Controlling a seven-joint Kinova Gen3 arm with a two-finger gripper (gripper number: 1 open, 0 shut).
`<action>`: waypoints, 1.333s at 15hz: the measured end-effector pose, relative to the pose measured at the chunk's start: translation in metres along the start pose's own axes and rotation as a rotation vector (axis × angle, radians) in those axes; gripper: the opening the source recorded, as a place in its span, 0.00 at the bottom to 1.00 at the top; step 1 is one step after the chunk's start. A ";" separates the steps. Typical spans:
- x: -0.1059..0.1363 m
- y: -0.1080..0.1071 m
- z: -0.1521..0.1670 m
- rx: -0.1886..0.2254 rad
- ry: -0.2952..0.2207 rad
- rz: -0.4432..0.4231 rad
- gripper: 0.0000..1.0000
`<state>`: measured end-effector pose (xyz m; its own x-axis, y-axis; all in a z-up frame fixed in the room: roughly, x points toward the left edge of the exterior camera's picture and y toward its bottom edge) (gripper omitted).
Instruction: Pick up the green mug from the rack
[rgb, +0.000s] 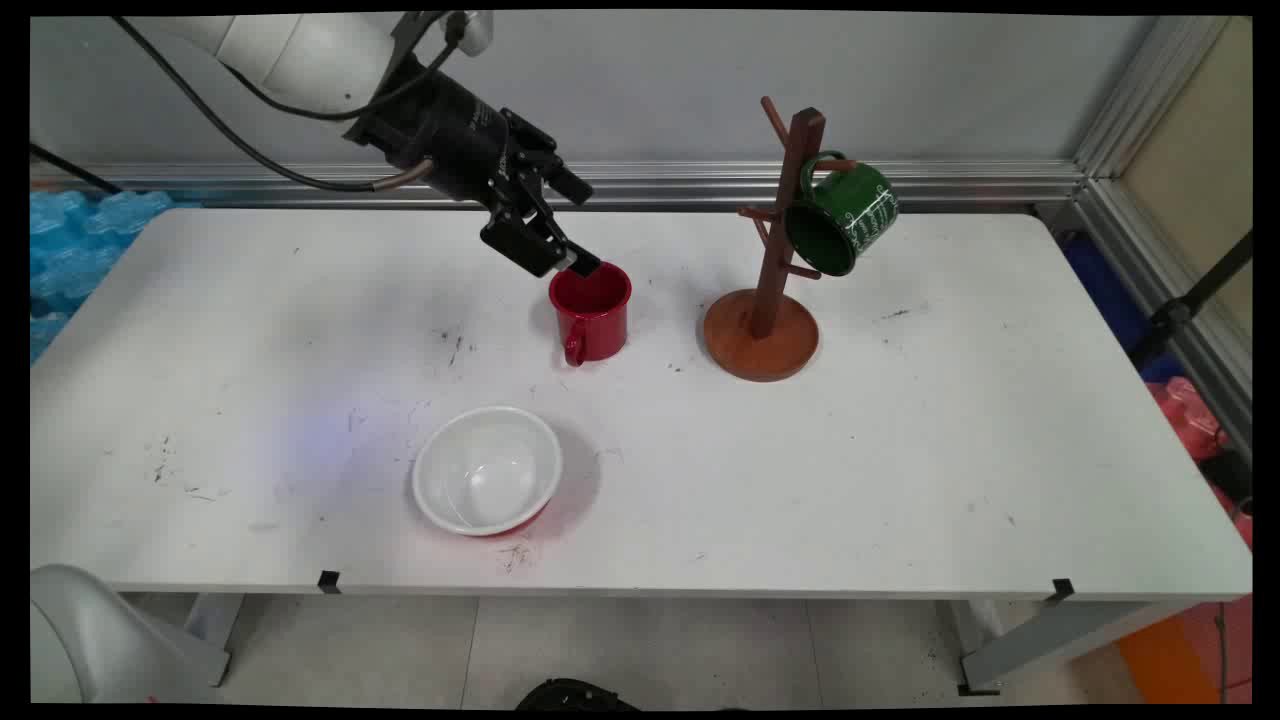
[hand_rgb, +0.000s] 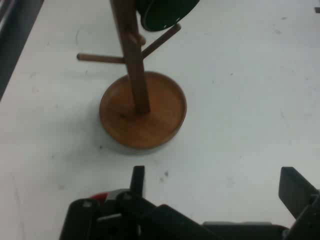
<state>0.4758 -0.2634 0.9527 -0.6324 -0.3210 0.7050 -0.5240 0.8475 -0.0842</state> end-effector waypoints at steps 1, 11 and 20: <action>0.001 0.000 0.000 -0.008 0.013 0.014 1.00; 0.025 0.015 0.029 -0.070 0.129 0.067 1.00; 0.051 0.042 0.077 -0.075 0.205 -0.102 1.00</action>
<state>0.3774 -0.2768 0.9306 -0.4453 -0.3206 0.8360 -0.5309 0.8464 0.0418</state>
